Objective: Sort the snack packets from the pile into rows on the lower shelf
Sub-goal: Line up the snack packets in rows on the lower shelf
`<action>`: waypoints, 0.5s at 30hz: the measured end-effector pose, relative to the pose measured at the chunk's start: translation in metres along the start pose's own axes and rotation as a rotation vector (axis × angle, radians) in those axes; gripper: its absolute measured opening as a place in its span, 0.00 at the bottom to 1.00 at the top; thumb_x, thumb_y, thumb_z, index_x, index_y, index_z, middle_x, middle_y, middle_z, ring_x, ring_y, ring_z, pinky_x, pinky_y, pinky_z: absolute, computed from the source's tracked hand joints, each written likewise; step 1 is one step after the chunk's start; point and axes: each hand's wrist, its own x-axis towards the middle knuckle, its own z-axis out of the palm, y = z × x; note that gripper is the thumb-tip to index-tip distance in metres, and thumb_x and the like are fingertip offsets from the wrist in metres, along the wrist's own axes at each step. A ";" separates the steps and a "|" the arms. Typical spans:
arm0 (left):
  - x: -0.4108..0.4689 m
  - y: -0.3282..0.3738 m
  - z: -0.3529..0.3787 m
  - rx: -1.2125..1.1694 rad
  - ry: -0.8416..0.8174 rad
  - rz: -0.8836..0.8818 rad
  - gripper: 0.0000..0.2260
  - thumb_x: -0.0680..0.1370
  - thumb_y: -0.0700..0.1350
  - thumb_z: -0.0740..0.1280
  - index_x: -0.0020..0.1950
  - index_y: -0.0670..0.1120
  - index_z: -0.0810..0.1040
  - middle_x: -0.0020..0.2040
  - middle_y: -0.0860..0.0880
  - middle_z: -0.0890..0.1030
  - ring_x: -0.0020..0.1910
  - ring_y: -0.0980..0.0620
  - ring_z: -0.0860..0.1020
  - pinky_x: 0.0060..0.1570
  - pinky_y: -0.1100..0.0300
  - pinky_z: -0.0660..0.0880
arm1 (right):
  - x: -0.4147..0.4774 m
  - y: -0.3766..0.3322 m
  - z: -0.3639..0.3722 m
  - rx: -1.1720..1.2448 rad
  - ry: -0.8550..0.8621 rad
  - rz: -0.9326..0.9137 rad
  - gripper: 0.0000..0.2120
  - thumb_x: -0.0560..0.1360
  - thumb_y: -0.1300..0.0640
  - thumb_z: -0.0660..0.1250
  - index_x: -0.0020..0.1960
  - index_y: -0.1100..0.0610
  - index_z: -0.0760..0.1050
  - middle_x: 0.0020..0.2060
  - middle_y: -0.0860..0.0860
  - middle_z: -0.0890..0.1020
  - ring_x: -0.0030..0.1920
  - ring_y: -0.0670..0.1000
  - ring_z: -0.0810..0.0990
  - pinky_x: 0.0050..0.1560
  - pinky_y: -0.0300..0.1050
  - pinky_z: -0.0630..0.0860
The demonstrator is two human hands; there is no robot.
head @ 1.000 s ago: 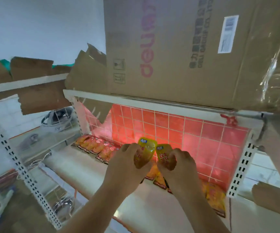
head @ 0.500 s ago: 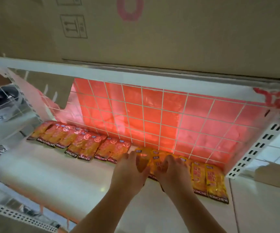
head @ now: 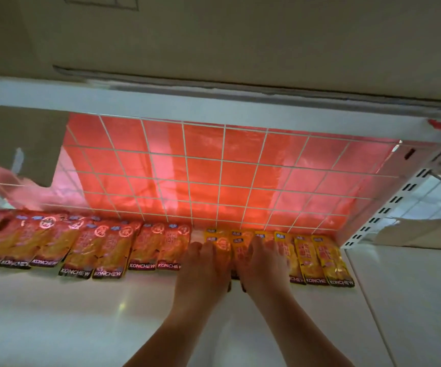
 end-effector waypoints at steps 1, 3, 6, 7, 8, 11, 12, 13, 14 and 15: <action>-0.004 -0.003 0.000 -0.001 0.039 0.076 0.10 0.80 0.50 0.68 0.58 0.47 0.77 0.53 0.46 0.76 0.51 0.43 0.76 0.50 0.50 0.75 | 0.000 -0.001 0.001 -0.012 -0.006 0.017 0.16 0.74 0.36 0.63 0.55 0.45 0.70 0.55 0.52 0.76 0.60 0.59 0.74 0.62 0.59 0.71; -0.008 -0.009 0.003 0.014 0.142 0.214 0.10 0.76 0.45 0.72 0.55 0.44 0.79 0.49 0.44 0.78 0.49 0.42 0.76 0.49 0.49 0.76 | 0.000 -0.006 0.004 -0.046 -0.023 0.045 0.17 0.73 0.36 0.62 0.56 0.45 0.70 0.58 0.53 0.76 0.61 0.60 0.75 0.63 0.59 0.71; -0.005 -0.012 0.004 -0.006 0.194 0.241 0.11 0.74 0.42 0.74 0.54 0.42 0.79 0.49 0.43 0.78 0.49 0.41 0.76 0.50 0.49 0.76 | 0.001 -0.011 0.005 -0.045 -0.023 0.070 0.17 0.73 0.36 0.60 0.56 0.46 0.70 0.58 0.54 0.76 0.58 0.61 0.77 0.63 0.58 0.71; -0.005 -0.013 0.005 0.003 0.187 0.248 0.11 0.74 0.41 0.74 0.54 0.41 0.79 0.49 0.42 0.79 0.49 0.40 0.77 0.50 0.47 0.77 | 0.001 -0.012 0.006 -0.044 -0.023 0.079 0.17 0.73 0.36 0.60 0.55 0.46 0.70 0.59 0.54 0.76 0.57 0.61 0.78 0.63 0.58 0.72; -0.005 -0.014 0.005 0.025 0.177 0.261 0.10 0.74 0.40 0.74 0.54 0.41 0.80 0.49 0.42 0.79 0.49 0.38 0.78 0.50 0.46 0.78 | 0.001 -0.013 0.007 -0.047 -0.028 0.087 0.17 0.74 0.37 0.61 0.56 0.46 0.70 0.60 0.55 0.76 0.58 0.62 0.78 0.63 0.59 0.72; -0.006 -0.012 0.003 0.013 0.144 0.235 0.12 0.75 0.40 0.75 0.56 0.39 0.81 0.48 0.41 0.79 0.49 0.37 0.78 0.50 0.44 0.78 | 0.000 -0.017 0.008 -0.054 -0.038 0.099 0.16 0.75 0.38 0.63 0.57 0.45 0.70 0.61 0.55 0.74 0.58 0.62 0.79 0.64 0.61 0.72; -0.006 -0.012 0.003 0.007 0.148 0.237 0.13 0.74 0.40 0.77 0.56 0.39 0.81 0.47 0.41 0.79 0.48 0.37 0.79 0.49 0.45 0.79 | -0.001 -0.017 0.008 -0.055 -0.033 0.096 0.15 0.75 0.38 0.63 0.57 0.45 0.70 0.60 0.55 0.74 0.57 0.62 0.79 0.63 0.60 0.73; -0.006 -0.012 0.004 0.014 0.162 0.254 0.15 0.72 0.39 0.78 0.55 0.38 0.81 0.46 0.41 0.79 0.46 0.37 0.79 0.47 0.45 0.80 | -0.002 -0.018 0.007 -0.055 -0.027 0.090 0.15 0.75 0.38 0.63 0.56 0.45 0.69 0.59 0.54 0.74 0.57 0.62 0.79 0.62 0.60 0.73; -0.006 -0.012 0.004 0.018 0.169 0.263 0.15 0.71 0.39 0.79 0.55 0.38 0.81 0.45 0.41 0.79 0.45 0.38 0.79 0.45 0.46 0.80 | -0.002 -0.018 0.007 -0.054 -0.022 0.083 0.14 0.75 0.38 0.63 0.55 0.45 0.69 0.58 0.54 0.74 0.56 0.61 0.79 0.61 0.60 0.74; -0.006 -0.012 0.004 0.016 0.171 0.255 0.15 0.72 0.40 0.79 0.55 0.38 0.81 0.45 0.41 0.79 0.45 0.38 0.79 0.45 0.46 0.80 | -0.002 -0.017 0.007 -0.053 -0.022 0.076 0.13 0.75 0.38 0.62 0.54 0.44 0.68 0.57 0.54 0.74 0.55 0.61 0.79 0.61 0.59 0.74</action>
